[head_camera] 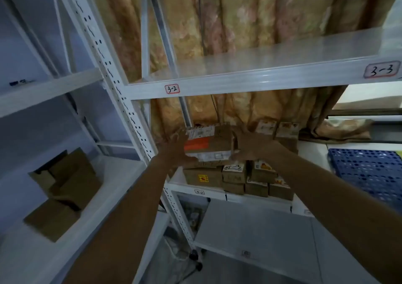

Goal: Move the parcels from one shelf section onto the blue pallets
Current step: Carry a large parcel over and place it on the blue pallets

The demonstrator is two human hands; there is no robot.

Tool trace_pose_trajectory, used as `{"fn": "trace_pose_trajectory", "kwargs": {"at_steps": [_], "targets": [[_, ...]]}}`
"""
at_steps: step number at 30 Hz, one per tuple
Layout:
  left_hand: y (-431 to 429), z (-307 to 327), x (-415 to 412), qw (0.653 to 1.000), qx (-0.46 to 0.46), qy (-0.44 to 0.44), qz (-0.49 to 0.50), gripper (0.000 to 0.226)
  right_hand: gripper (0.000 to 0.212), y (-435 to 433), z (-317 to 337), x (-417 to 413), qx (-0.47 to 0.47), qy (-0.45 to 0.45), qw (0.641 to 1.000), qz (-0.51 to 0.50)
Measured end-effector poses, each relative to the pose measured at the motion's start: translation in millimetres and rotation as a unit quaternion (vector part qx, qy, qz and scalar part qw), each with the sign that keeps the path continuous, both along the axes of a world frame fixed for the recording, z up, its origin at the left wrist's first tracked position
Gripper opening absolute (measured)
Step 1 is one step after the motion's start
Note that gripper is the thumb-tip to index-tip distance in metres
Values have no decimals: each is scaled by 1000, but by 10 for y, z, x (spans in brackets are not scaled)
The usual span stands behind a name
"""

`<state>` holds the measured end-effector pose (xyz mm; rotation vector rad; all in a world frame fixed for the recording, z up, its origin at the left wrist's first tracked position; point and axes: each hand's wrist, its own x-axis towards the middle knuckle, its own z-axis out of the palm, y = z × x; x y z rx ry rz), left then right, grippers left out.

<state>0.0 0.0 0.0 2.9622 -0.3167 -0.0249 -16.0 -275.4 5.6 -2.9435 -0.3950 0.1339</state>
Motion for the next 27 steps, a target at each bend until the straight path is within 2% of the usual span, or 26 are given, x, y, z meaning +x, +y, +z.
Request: {"fn": "trace_pose_trajectory", "kwargs": {"at_steps": [2,9,15,19,23,27], "targets": [[21,-41,194,1000,17,1,9,121,119,30,-7,99,0,8,1000,1],[346,-489,1215,999,-31,22,31,136,116,200,-107,571,-42,11,998,36],[269,-202,1013,999,-22,44,22,152,117,458,-176,833,-45,21,999,21],[324,-189,1045,995,-49,85,-2,145,126,667,-235,1022,-56,29,998,3],[327,-372,1134,995,-64,68,-42,149,124,777,-309,1109,-50,51,997,-10],[324,-542,1225,996,-42,42,-67,146,122,791,-383,1106,-44,33,998,-18]]}}
